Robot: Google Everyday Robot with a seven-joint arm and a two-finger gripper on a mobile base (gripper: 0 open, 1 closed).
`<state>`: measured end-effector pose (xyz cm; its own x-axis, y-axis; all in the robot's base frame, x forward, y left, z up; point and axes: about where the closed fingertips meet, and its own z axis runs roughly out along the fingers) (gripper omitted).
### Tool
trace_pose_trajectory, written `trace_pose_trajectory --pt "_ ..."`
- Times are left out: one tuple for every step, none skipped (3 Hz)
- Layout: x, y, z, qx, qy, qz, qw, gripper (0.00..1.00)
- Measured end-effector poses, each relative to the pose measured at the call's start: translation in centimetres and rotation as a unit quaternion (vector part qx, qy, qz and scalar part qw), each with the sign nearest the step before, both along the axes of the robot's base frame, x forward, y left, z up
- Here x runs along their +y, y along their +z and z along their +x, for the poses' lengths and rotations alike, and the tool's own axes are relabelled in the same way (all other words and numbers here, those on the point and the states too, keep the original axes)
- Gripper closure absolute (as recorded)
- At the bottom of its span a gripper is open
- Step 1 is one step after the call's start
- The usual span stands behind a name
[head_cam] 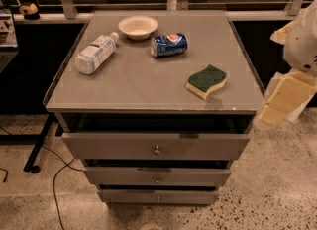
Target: Open middle drawer
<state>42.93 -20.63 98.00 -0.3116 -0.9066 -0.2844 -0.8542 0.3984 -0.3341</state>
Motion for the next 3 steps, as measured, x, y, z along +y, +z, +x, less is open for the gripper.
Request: trace_pose_trajectory --pt "-0.3 -2.2 0.1 -0.026 -0.023 0.041 0.9986 0.00" --pt "0.6 -4.8 -0.3 -0.023 -0.011 0.085 0.9961 0.00" --pt "3.6 -6.9 -1.8 -0.018 -0.015 0.114 0.9932 0.00"
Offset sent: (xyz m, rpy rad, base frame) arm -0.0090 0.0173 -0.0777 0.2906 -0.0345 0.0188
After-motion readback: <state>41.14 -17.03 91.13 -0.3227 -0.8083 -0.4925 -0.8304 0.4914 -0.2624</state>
